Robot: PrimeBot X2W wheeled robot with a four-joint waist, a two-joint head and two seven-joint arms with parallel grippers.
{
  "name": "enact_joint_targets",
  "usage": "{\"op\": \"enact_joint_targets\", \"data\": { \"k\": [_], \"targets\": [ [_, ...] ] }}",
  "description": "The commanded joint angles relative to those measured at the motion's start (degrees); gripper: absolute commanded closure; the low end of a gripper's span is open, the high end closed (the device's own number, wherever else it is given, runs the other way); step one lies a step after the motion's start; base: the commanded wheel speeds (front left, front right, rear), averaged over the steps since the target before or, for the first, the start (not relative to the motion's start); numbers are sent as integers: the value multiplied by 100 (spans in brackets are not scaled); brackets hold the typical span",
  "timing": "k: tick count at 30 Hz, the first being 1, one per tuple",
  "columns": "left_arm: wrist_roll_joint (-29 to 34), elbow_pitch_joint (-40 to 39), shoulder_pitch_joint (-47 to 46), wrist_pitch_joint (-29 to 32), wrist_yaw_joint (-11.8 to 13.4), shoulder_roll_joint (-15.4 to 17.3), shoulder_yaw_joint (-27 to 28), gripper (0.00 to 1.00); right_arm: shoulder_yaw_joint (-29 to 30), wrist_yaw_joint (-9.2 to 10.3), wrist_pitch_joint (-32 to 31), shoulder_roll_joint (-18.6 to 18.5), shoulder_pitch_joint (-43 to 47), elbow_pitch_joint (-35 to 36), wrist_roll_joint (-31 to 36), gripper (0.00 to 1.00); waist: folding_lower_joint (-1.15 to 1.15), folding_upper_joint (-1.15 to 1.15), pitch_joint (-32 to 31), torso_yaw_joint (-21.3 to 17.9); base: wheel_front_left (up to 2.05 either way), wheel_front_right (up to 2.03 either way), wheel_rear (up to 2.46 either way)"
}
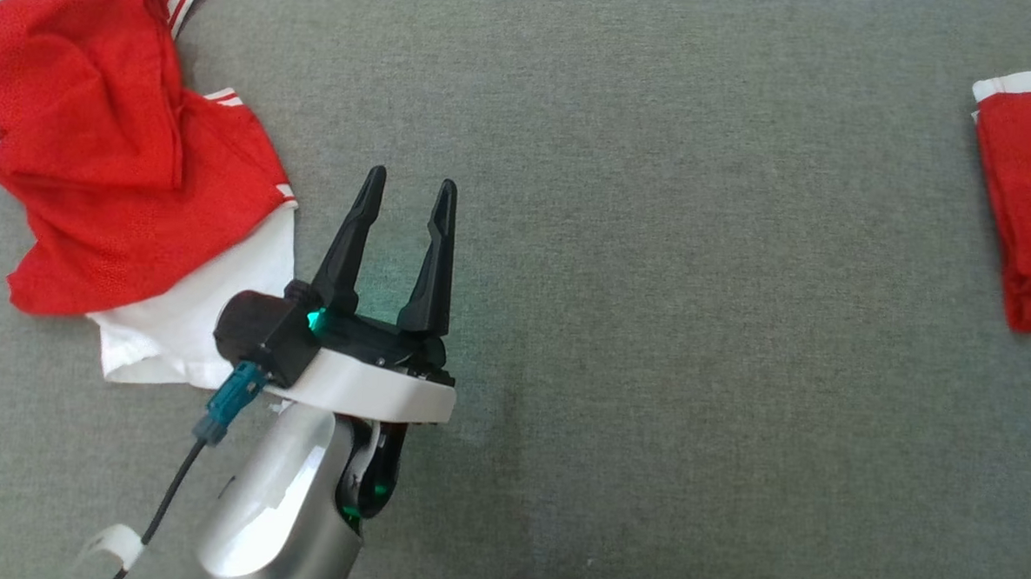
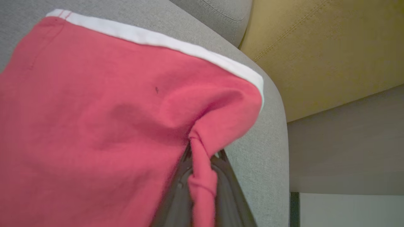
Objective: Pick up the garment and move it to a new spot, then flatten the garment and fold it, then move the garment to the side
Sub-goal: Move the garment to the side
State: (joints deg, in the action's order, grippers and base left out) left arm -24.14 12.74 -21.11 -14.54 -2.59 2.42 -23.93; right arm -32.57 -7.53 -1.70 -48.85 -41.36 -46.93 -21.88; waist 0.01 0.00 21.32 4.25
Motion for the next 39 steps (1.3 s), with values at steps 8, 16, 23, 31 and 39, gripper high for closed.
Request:
{"op": "enact_joint_targets", "data": {
  "k": [8,16,23,31,39],
  "targets": [
    [46,-194,-100,-46,-24,45,254,0,466,4,223,-121,-122,-191,318,0,-1,0,-40,7,0,0,0],
    [122,-148,87,-46,-40,45,590,0,1121,4,643,605,-160,-171,621,0,-1,0,-564,-186,0,0,0],
    [197,-182,420,-46,-69,45,1079,0,1767,4,994,1581,-43,384,646,0,-1,0,-1144,-393,0,0,0],
    [190,-168,980,-46,-70,45,1263,0,2531,4,1102,2764,644,1650,600,0,-1,0,-1748,-446,0,0,0],
    [140,-248,1385,-46,-25,45,1314,0,2641,4,1193,3802,1772,3052,628,0,-1,0,-1991,-427,0,0,0]
  ]
}}
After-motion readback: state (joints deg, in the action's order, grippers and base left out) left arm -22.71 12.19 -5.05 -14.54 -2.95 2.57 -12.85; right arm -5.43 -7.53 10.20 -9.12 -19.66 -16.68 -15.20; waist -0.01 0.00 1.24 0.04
